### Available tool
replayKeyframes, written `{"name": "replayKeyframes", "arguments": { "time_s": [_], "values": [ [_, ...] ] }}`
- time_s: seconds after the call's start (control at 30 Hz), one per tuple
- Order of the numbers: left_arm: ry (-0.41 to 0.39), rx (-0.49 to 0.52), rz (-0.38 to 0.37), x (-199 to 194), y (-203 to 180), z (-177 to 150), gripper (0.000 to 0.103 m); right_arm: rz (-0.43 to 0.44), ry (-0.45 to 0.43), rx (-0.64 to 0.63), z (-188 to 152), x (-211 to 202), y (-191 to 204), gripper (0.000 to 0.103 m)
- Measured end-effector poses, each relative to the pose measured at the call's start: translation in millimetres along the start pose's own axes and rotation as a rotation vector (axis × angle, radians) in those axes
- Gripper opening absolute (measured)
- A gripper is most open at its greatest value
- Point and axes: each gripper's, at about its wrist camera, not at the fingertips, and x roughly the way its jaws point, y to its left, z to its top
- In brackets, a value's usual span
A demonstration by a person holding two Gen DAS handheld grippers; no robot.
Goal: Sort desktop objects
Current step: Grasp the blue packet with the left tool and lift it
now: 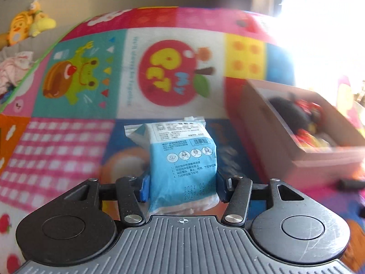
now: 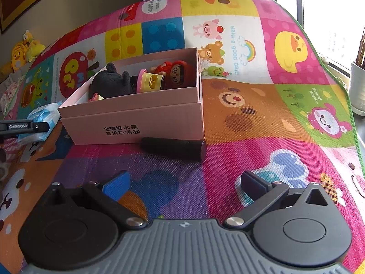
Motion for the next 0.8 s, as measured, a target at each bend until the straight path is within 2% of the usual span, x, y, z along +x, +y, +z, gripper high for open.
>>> {"name": "replayKeyframes", "arguments": {
  "time_s": [0.1, 0.23, 0.33, 0.43, 0.67, 0.8],
  "values": [
    [0.002, 0.016, -0.078, -29, -12, -24, 0.058, -0.004, 0.003, -0.005, 0, 0, 0, 0.103],
    [0.031, -0.028, -0.175, -52, -23, -50, 0.059, -0.014, 0.011, -0.022, 0, 2, 4, 0.103],
    [0.031, 0.013, -0.218, -61, -35, -65, 0.065, -0.028, 0.02, -0.041, 1, 3, 7, 0.103],
    [0.008, 0.047, -0.226, -66, -41, -70, 0.071, -0.051, 0.039, -0.082, 1, 6, 14, 0.103],
    [0.005, -0.006, -0.271, -57, -34, -71, 0.096, -0.072, 0.072, -0.11, 4, 10, 19, 0.103],
    [0.018, -0.015, -0.272, -55, -33, -73, 0.096, -0.065, 0.074, -0.115, 5, 10, 18, 0.103]
  ]
}}
